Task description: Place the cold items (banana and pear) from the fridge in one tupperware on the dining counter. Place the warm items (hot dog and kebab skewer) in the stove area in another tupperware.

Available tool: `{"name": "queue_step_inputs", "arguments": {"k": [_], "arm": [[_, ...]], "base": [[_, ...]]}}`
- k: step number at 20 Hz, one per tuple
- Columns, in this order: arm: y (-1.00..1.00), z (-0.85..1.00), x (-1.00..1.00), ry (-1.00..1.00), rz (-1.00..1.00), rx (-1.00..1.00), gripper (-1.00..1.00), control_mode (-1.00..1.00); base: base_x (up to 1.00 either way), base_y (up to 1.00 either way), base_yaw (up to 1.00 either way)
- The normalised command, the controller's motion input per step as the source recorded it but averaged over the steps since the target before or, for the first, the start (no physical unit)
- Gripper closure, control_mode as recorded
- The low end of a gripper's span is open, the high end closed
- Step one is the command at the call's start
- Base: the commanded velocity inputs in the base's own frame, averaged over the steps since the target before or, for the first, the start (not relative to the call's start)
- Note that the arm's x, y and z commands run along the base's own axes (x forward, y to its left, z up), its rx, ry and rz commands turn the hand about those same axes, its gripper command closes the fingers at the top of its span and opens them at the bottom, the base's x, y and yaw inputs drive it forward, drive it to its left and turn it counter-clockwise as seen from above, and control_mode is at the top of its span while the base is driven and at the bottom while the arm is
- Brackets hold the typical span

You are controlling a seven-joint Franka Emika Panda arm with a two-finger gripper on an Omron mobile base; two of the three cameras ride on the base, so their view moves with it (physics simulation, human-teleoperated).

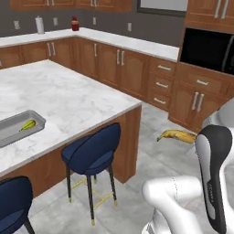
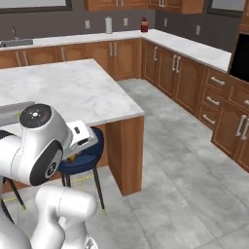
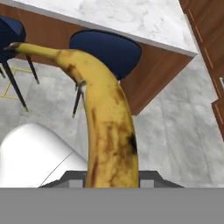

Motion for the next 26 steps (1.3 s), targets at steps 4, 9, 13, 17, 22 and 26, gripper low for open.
{"name": "queue_step_inputs", "arguments": {"k": [4, 9, 13, 17, 22, 26], "arm": [[0.0, 0.0, 0.0, 0.0, 0.0, 0.0, 1.0, 1.0], [0.0, 0.0, 0.0, 0.0, 0.0, 0.0, 1.0, 1.0], [0.0, 0.0, 0.0, 0.0, 0.0, 0.0, 1.0, 1.0], [0.0, 0.0, 0.0, 0.0, 0.0, 0.0, 1.0, 1.0], [0.0, 0.0, 0.0, 0.0, 0.0, 0.0, 1.0, 1.0], [0.0, 0.0, 0.0, 0.0, 0.0, 0.0, 1.0, 1.0]], "base": [[0.08, 0.28, 0.28], [0.47, 0.2, 0.27], [0.69, 0.33, 0.27], [0.32, 0.3, 0.31], [0.03, 0.32, 0.33], [0.18, 0.39, 0.31]]}}
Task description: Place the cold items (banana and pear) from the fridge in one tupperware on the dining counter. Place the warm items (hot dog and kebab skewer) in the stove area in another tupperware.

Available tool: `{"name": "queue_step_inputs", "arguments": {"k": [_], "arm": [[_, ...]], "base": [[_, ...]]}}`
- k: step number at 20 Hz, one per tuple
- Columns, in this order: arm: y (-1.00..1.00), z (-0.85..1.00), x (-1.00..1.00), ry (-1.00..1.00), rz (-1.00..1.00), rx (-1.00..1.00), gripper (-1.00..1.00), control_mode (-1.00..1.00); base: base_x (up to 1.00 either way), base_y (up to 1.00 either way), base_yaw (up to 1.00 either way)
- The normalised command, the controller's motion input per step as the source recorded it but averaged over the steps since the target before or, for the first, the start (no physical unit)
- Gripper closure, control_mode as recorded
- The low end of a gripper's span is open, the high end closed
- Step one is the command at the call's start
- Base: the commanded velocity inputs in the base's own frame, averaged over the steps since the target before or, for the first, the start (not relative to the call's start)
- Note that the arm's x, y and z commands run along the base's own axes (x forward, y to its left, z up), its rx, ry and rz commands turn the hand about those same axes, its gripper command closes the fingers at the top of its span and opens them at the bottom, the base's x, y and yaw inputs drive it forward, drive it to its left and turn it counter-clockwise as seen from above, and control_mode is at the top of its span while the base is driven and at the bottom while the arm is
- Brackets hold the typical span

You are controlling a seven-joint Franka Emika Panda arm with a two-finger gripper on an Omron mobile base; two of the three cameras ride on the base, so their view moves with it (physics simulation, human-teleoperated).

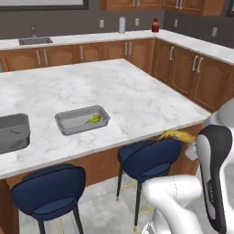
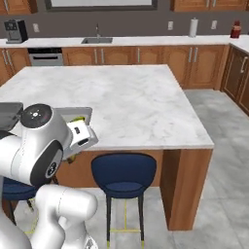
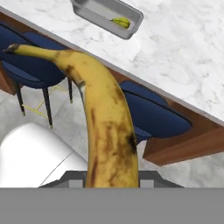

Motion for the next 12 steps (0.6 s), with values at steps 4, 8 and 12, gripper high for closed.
{"name": "queue_step_inputs", "arguments": {"k": [4, 8, 12], "arm": [[0.0, 0.0, 0.0, 0.0, 0.0, 0.0, 1.0, 1.0], [0.0, 0.0, 0.0, 0.0, 0.0, 0.0, 1.0, 1.0], [0.0, 0.0, 0.0, 0.0, 0.0, 0.0, 1.0, 1.0]], "base": [[0.2, 0.47, 0.29], [0.3, 0.4, 0.27], [0.51, 0.4, 0.22]]}}
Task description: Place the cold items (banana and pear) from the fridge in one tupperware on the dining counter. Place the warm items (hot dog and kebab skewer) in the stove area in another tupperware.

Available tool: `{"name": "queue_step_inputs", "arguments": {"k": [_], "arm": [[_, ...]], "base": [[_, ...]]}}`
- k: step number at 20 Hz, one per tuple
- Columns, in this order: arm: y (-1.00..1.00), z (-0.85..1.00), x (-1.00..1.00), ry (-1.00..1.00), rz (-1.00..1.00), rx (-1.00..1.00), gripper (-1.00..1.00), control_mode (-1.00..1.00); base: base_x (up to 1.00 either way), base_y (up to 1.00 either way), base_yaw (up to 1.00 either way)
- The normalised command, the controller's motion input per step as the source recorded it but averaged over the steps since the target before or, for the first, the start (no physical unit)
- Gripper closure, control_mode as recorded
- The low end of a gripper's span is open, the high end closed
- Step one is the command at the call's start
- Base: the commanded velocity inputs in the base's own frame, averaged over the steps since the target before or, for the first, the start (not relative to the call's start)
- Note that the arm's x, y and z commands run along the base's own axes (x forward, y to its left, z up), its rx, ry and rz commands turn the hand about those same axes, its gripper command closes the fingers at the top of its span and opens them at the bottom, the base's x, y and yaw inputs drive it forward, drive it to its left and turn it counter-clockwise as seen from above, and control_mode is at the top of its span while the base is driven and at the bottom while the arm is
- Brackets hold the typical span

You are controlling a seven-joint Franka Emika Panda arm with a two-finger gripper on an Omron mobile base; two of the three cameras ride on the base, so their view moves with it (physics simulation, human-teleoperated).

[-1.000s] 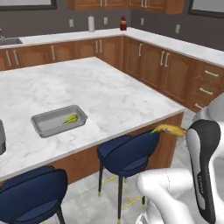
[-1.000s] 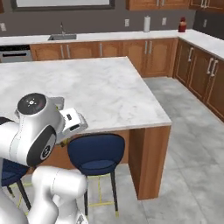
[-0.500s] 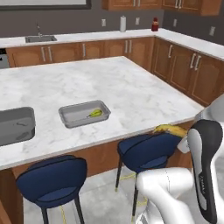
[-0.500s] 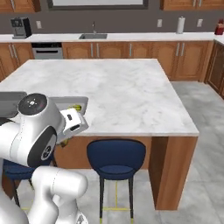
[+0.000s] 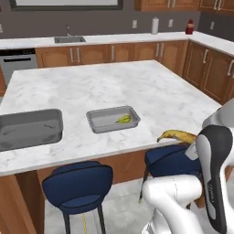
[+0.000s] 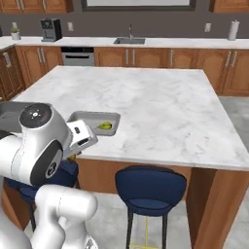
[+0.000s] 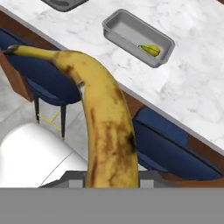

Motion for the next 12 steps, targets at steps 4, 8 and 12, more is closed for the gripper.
{"name": "queue_step_inputs", "arguments": {"k": [4, 8, 12], "arm": [[0.0, 0.0, 0.0, 0.0, 0.0, 0.0, 1.0, 1.0], [0.0, 0.0, 0.0, 0.0, 0.0, 0.0, 1.0, 1.0], [0.0, 0.0, 0.0, 0.0, 0.0, 0.0, 1.0, 1.0]], "base": [[0.54, 0.42, 0.19], [0.44, 0.35, 0.19], [0.34, 0.15, 0.18]]}}
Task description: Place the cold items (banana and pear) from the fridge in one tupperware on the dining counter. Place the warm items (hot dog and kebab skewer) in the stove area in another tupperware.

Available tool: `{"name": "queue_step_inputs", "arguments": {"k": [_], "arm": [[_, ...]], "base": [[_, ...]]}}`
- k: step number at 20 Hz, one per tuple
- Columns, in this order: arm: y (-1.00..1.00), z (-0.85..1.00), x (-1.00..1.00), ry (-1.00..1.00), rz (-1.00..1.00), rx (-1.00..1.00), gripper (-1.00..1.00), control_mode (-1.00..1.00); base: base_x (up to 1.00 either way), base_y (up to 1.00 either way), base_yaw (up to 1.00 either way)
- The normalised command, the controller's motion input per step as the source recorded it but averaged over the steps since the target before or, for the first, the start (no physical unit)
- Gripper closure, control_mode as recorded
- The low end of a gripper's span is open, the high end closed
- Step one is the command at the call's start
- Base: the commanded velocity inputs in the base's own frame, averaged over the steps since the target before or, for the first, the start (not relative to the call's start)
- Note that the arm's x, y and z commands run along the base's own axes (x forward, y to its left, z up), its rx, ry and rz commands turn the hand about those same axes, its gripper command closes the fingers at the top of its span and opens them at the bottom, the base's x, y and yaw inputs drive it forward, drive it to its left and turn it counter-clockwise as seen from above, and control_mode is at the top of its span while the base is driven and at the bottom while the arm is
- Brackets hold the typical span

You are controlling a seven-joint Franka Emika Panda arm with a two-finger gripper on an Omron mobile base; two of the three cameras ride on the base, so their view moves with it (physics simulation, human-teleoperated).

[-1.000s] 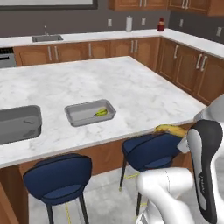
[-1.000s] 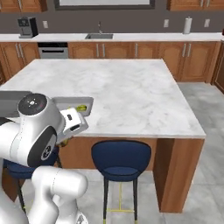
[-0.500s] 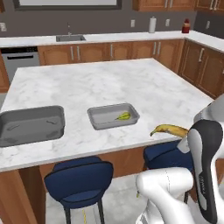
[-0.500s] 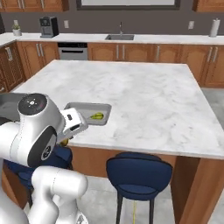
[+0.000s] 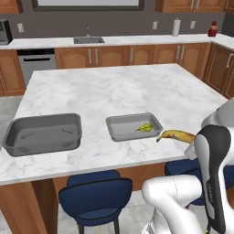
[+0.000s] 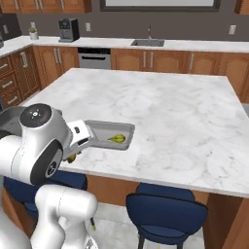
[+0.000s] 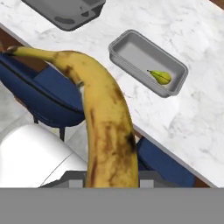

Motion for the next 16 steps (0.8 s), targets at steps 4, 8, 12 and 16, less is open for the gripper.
{"name": "queue_step_inputs", "arguments": {"k": [4, 8, 12, 16], "arm": [[0.11, 0.0, 0.28, 0.03, 0.11, -0.04, 1.0, -1.0], [0.2, 0.0, 0.68, 0.1, 0.08, -0.07, 1.0, -1.0], [0.04, 0.0, 0.81, 0.16, 0.02, -0.06, 1.0, -1.0], [0.0, -0.04, 0.86, 0.25, 0.0, -0.09, 1.0, -1.0]], "base": [[0.08, 0.04, 0.04], [0.0, 0.0, 0.0], [0.0, 0.0, 0.0], [0.0, 0.0, 0.0]]}}
